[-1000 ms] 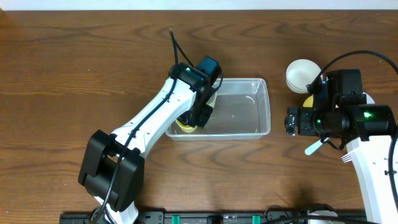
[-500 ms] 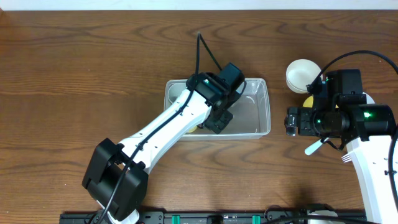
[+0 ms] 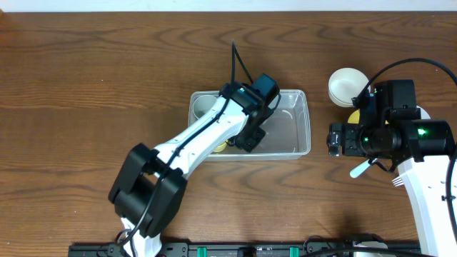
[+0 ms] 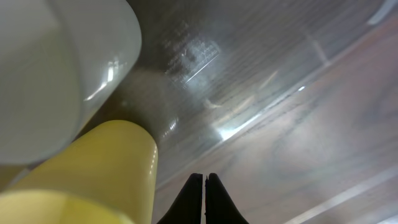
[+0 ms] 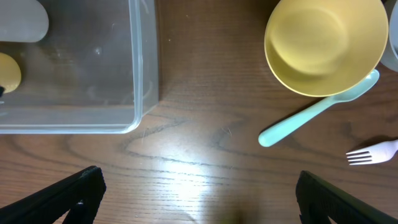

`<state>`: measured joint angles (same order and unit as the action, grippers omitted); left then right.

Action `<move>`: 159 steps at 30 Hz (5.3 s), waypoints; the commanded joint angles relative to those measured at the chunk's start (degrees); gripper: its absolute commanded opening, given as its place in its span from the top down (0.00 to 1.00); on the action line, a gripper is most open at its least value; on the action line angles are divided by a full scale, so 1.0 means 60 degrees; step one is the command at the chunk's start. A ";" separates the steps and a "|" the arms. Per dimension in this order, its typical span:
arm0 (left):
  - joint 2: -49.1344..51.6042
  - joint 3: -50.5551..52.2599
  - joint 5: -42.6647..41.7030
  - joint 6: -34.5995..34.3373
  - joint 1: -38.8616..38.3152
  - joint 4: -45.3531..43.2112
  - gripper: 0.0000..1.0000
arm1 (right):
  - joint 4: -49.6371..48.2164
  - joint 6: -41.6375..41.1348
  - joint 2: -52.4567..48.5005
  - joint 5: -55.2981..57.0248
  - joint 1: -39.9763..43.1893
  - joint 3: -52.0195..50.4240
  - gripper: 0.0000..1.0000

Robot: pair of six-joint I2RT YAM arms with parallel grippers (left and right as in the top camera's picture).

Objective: Pack container

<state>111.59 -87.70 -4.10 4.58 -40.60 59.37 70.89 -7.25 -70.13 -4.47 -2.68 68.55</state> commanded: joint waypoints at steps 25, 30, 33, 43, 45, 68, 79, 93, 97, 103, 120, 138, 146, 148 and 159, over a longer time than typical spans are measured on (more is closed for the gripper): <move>0.0251 -0.0127 0.1195 0.0124 0.0565 0.0546 0.94 | 0.0015 -0.0142 -0.0018 0.0029 0.0069 0.0178 0.01; 0.0251 -0.0127 0.0943 0.0131 0.0528 0.0331 0.94 | 0.0011 -0.0142 -0.0018 0.0029 0.0069 0.0178 0.01; 0.0251 -0.0127 0.0648 0.0204 0.0510 0.0262 0.94 | 0.0015 -0.0142 -0.0018 0.0029 0.0069 0.0178 0.01; 0.0251 -0.0127 0.0659 0.1574 0.0514 0.0714 0.94 | 0.0015 -0.0142 -0.0018 0.0029 0.0069 0.0178 0.01; 0.0251 -0.0127 0.0747 0.1665 0.0514 0.0776 0.94 | 0.0015 -0.0142 -0.0018 0.0029 0.0069 0.0178 0.01; 0.0219 -0.0200 0.1257 0.1413 0.0393 0.0943 0.90 | 0.0004 -0.0142 -0.0018 0.0029 0.0069 0.0178 0.01; -0.0135 -0.1064 0.1257 0.1351 -0.0106 0.0951 0.83 | -0.0004 -0.0142 -0.0018 0.0029 0.0069 0.0178 0.01; -0.2408 -0.1636 0.1300 -0.0521 0.0820 0.1140 0.60 | -0.0492 -0.0149 0.0007 0.0025 0.0069 0.0182 0.01; -0.3727 -0.1636 0.1297 -0.1293 0.2186 0.1519 0.41 | -0.0878 0.0033 0.0055 0.0029 0.0073 0.0233 0.01; -0.5238 -0.1628 0.1180 -0.2193 0.4830 0.2200 0.30 | -0.1220 -0.0521 -0.0317 0.0608 0.0627 0.1523 0.01; -0.5235 -0.1326 0.0029 -0.2284 0.7133 0.2430 0.29 | 0.0393 -0.0554 -0.6098 0.0863 0.1836 0.3610 0.01; -0.4969 -0.1326 0.0029 -0.2284 0.7133 0.2426 0.29 | -0.1180 -0.0313 -0.7672 0.0885 0.1457 0.2412 0.23; -0.4969 -0.1326 0.0029 -0.2284 0.7133 0.2430 0.29 | -0.1384 -0.0317 -0.7672 0.0885 0.1435 0.2036 0.55; -0.4969 -0.1326 0.0029 -0.2284 0.7133 0.2430 0.29 | -0.1504 -0.0317 -0.7672 0.0889 0.1435 0.1854 0.65; -0.4969 -0.1326 0.0029 -0.2284 0.7133 0.2433 0.29 | -0.1825 -0.0317 -0.7672 0.0889 0.1435 0.1472 0.89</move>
<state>81.36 -96.01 -3.73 -8.84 1.89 73.69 60.14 -8.99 -115.79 0.27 6.46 77.54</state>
